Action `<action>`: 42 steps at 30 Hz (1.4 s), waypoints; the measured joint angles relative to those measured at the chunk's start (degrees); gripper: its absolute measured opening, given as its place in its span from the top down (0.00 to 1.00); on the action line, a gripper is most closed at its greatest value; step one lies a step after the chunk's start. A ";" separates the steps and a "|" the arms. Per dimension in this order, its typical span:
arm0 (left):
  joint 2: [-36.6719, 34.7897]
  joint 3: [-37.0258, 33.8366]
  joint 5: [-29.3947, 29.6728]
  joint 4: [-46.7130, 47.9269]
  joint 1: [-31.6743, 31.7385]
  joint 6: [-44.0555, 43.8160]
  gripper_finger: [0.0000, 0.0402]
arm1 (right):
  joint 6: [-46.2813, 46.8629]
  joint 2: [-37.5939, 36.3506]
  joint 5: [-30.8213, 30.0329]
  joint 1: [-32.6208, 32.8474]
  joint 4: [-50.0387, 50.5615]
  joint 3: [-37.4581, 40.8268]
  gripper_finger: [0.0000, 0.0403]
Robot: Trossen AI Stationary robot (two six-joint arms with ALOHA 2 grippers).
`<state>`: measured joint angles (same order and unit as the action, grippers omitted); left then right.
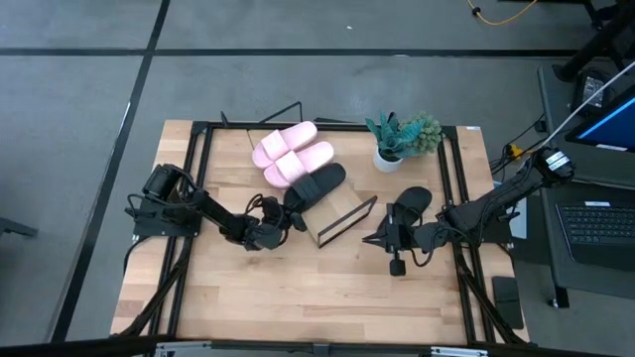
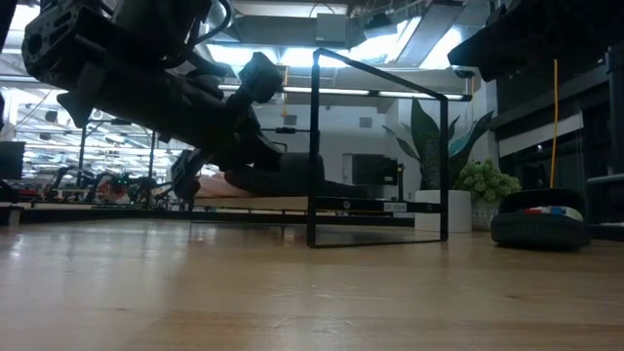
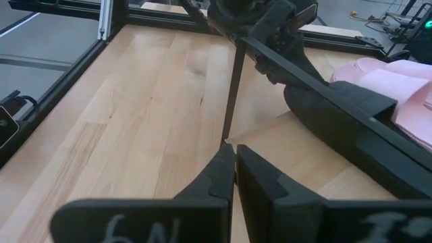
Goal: Pick and place slides into the shelf
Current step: Adjust the black slides on the shelf
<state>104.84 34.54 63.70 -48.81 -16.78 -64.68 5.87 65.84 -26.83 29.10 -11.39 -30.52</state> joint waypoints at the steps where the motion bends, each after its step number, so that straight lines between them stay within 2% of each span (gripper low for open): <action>1: 0.00 0.00 0.27 -0.02 0.00 0.53 1.00 | -0.02 0.00 0.00 0.00 0.00 0.00 0.95; 23: 0.00 0.00 0.92 0.67 0.59 0.80 0.99 | 0.09 0.00 0.03 0.01 0.01 0.00 0.95; 29: 0.00 0.00 1.17 0.78 0.62 2.57 0.90 | 1.31 0.00 0.07 0.02 0.01 0.00 0.95; 34: 0.00 0.00 3.63 0.81 0.66 5.23 0.82 | 1.40 0.00 0.45 0.00 0.03 0.00 0.95; 42: 0.00 0.00 4.38 0.78 0.67 5.24 0.76 | 1.36 0.00 2.62 0.02 -0.43 0.00 0.95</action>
<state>104.84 34.54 68.07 -48.03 -16.10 -59.44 7.22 65.84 -24.21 29.12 -11.81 -30.52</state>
